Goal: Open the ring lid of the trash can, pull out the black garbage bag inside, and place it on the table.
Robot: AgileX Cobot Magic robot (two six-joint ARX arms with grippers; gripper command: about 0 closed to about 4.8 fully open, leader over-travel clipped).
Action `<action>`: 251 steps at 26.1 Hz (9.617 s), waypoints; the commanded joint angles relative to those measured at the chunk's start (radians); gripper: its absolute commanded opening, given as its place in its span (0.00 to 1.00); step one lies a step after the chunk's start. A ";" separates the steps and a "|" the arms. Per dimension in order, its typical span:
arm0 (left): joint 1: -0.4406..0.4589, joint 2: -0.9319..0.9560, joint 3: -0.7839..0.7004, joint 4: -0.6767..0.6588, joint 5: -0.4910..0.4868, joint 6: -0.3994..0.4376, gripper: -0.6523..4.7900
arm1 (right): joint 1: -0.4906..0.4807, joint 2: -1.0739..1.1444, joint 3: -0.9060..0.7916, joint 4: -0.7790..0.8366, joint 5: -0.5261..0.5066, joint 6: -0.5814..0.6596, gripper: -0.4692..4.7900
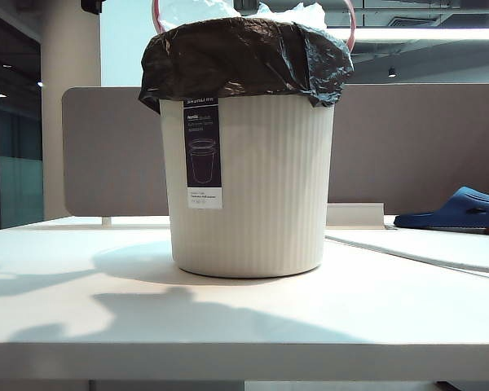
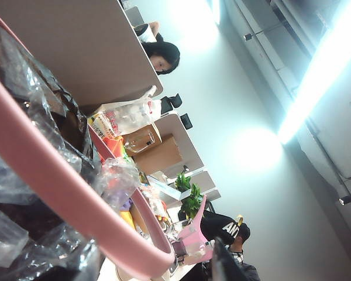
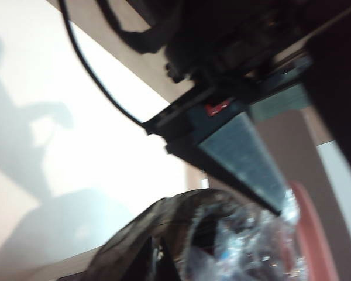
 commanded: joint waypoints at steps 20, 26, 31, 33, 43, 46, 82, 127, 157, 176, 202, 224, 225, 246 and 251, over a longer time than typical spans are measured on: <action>-0.001 -0.001 0.004 0.027 0.053 0.009 0.57 | -0.002 0.033 0.046 0.173 0.220 -0.165 0.09; -0.001 -0.001 0.004 0.027 0.060 0.009 0.57 | -0.010 0.039 0.088 0.169 0.230 -0.164 0.09; -0.001 -0.001 0.004 0.047 0.075 0.008 0.57 | -0.028 0.049 0.095 0.169 0.239 -0.164 0.09; -0.001 -0.001 0.004 0.069 0.080 0.008 0.57 | -0.030 0.050 0.095 0.164 0.245 -0.158 0.09; -0.001 -0.001 0.004 0.099 0.082 0.008 0.57 | -0.010 0.050 0.094 0.133 0.241 -0.132 0.09; -0.001 -0.001 0.004 0.099 0.081 0.008 0.57 | -0.010 0.050 0.094 0.118 0.241 -0.132 0.09; 0.000 -0.019 0.003 -0.341 0.151 0.114 0.58 | 0.126 -0.152 0.100 -0.300 0.439 0.109 0.09; 0.000 -0.018 0.004 -0.100 0.096 0.064 0.58 | 0.126 -0.045 0.100 -0.275 0.177 -0.009 0.09; 0.000 -0.018 0.004 -0.052 0.126 0.060 0.58 | 0.109 0.137 0.100 0.047 0.560 -0.257 0.09; 0.000 -0.018 0.004 -0.032 0.135 0.058 0.58 | 0.055 0.139 0.100 0.121 0.575 -0.262 0.09; 0.000 -0.018 0.004 -0.005 0.216 0.095 0.76 | 0.004 0.156 0.101 0.289 0.607 -0.349 0.09; 0.001 -0.019 0.003 -0.035 0.402 0.588 0.76 | -0.285 0.156 0.370 0.175 0.470 0.248 0.09; 0.002 -0.019 0.003 -0.041 0.404 0.628 0.75 | -0.302 0.156 0.370 0.171 0.454 0.292 0.09; 0.002 -0.006 0.004 -0.140 -0.134 0.951 0.75 | -0.574 0.170 0.393 0.220 0.173 0.769 0.09; 0.032 0.051 0.003 -0.183 -0.118 0.796 0.75 | -0.573 0.154 0.393 0.230 0.163 0.750 0.09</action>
